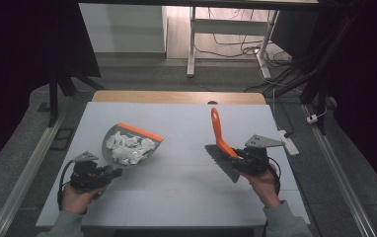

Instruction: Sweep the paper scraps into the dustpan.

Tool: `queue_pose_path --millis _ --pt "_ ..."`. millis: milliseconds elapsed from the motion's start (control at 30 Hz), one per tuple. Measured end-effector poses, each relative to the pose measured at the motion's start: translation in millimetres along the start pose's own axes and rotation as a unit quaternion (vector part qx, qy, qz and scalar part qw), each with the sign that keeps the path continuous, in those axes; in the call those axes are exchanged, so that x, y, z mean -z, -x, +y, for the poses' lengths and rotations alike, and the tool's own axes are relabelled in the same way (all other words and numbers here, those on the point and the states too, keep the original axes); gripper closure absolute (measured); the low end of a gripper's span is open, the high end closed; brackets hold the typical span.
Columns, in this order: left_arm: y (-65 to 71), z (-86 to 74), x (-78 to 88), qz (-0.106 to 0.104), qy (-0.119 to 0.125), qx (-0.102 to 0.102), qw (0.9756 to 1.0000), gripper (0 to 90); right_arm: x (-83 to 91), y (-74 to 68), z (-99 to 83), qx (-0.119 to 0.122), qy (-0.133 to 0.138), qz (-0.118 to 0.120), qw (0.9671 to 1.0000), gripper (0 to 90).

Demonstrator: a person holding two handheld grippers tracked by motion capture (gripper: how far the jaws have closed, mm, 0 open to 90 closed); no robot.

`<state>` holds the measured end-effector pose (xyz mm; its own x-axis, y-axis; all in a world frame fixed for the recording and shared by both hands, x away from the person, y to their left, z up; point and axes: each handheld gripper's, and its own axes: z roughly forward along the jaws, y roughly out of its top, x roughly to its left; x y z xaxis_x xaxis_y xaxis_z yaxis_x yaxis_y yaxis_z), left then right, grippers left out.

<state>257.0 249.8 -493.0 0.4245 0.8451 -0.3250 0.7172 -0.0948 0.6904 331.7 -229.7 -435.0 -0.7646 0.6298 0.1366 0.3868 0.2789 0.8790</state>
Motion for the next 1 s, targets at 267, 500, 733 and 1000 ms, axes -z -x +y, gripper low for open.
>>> queue_pose_path --millis 267,500,733,1000 --pt "-1.5 -2.7 -2.3 0.011 0.009 0.015 0.9998 61.2 -4.4 4.2 -2.5 -0.008 -0.013 0.002 0.9999 70.1" --pt "-0.3 -5.4 -7.5 0.030 0.003 0.039 0.9988 61.2 -12.7 6.1 -7.4 -0.038 -0.040 -0.009 0.9985 70.1" --pt "-0.9 -6.1 -8.7 0.034 0.008 0.043 0.9985 61.2 -16.1 11.1 -11.9 -0.047 -0.049 -0.011 0.9976 70.1" --pt "-2.8 -6.0 -9.5 0.040 0.014 0.057 0.9975 61.2 -19.4 13.8 -15.8 -0.065 -0.056 -0.006 0.9963 70.1"
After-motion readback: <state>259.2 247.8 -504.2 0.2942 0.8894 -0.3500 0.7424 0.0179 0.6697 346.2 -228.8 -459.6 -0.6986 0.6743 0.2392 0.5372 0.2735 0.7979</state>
